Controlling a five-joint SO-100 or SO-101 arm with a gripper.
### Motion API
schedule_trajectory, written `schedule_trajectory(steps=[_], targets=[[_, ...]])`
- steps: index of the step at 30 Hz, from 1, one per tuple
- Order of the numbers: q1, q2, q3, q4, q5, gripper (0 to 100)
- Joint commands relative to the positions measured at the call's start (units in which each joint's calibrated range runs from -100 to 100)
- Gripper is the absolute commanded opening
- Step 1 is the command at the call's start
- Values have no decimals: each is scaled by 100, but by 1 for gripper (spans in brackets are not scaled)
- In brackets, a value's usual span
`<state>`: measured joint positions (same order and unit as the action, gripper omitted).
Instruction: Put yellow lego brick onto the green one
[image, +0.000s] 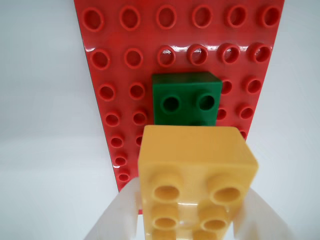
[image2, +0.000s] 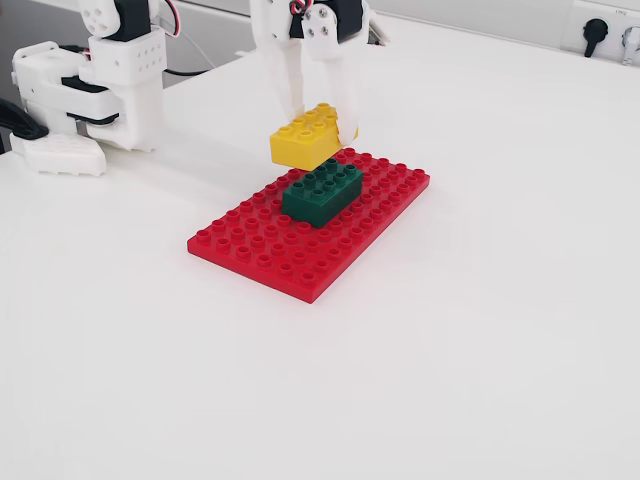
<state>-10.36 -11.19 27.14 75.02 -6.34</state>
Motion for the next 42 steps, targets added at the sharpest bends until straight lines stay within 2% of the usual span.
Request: schedule_trajectory(steps=[1,12,25,42], targets=[[4,235,-396,-28,-12,13],[11,360,-658,-37,-33,13],[-143,360,-622,41,191,13],[-92,285,-134,-37,202,13]])
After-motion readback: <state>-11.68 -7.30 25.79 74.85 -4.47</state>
